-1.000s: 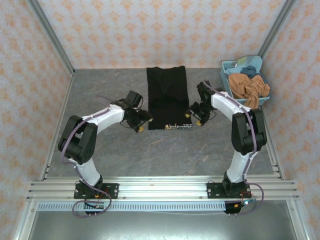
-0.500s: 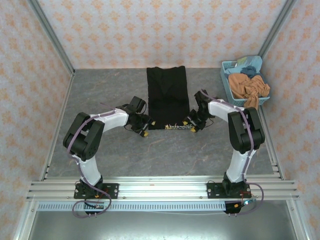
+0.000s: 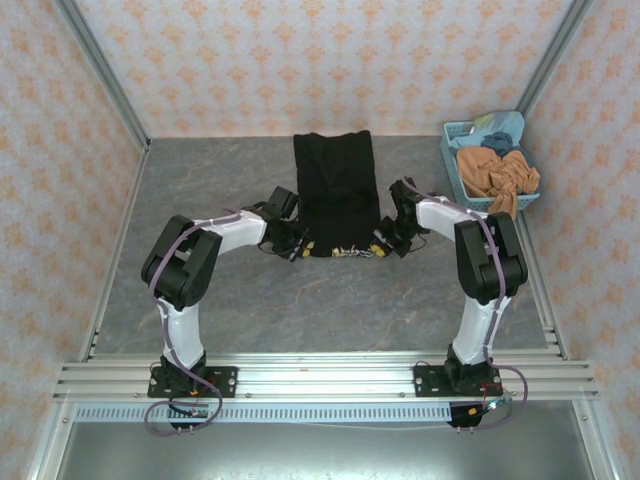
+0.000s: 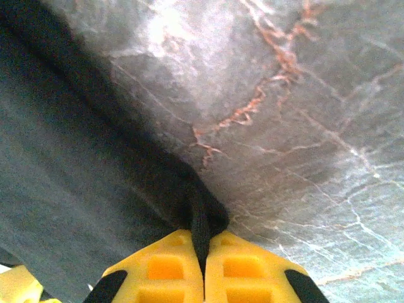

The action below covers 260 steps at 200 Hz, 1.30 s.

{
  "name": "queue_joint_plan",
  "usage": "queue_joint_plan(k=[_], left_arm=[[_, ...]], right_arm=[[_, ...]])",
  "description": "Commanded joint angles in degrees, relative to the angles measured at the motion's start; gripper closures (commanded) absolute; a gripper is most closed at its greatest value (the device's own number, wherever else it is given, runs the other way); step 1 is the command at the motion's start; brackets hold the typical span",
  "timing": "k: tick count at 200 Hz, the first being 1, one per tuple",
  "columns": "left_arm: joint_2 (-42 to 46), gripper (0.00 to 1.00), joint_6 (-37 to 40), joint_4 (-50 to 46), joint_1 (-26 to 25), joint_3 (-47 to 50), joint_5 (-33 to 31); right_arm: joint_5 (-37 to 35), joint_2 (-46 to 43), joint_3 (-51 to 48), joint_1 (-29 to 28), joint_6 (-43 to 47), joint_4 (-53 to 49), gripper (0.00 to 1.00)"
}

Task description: Fold and stack the t-shirts

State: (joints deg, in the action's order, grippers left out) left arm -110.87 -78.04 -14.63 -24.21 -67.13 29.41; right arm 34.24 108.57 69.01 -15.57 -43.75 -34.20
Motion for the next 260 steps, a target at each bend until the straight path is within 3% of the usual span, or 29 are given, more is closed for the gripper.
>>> queue_joint_plan(k=[1, 25, 72, 91, 118, 174, 226, 260], left_arm=[[0.16, 1.0, 1.71, 5.03, 0.07, -3.03, -5.14], [3.93, 1.0, 4.81, 0.15, 1.75, -6.22, -6.76], [9.29, 1.0, 10.44, -6.68, 5.84, -16.95, -6.89], [10.69, 1.0, 11.83, -8.54, 5.69, -17.18, -5.77], [11.7, 1.0, 12.72, -8.89, 4.38, -9.65, -2.89], [18.09, 1.0, 15.52, -11.96, 0.74, 9.56, -0.96], [23.91, 1.0, 18.53, -17.41, -5.85, 21.55, 0.12], [33.25, 1.0, 18.18, -22.79, -8.63, 25.21, -1.19]], right_arm=[[-1.82, -0.45, 2.36, -0.37, -0.07, 0.26, 1.0], [-3.25, -1.8, 6.85, 0.31, 1.2, -3.25, 1.0], [-5.55, -1.35, 27.35, 2.17, 3.87, -13.5, 1.0], [-4.31, -1.69, 29.1, 2.04, 3.64, -14.41, 1.0], [-1.46, -2.89, 22.29, 0.63, 3.76, -13.01, 1.0], [1.69, -11.75, -1.49, -2.92, 2.82, -8.67, 1.0], [6.26, -17.04, -14.18, -8.55, 9.68, -17.49, 1.0], [6.88, -24.74, -18.7, -10.93, 10.09, -21.4, 1.0]])
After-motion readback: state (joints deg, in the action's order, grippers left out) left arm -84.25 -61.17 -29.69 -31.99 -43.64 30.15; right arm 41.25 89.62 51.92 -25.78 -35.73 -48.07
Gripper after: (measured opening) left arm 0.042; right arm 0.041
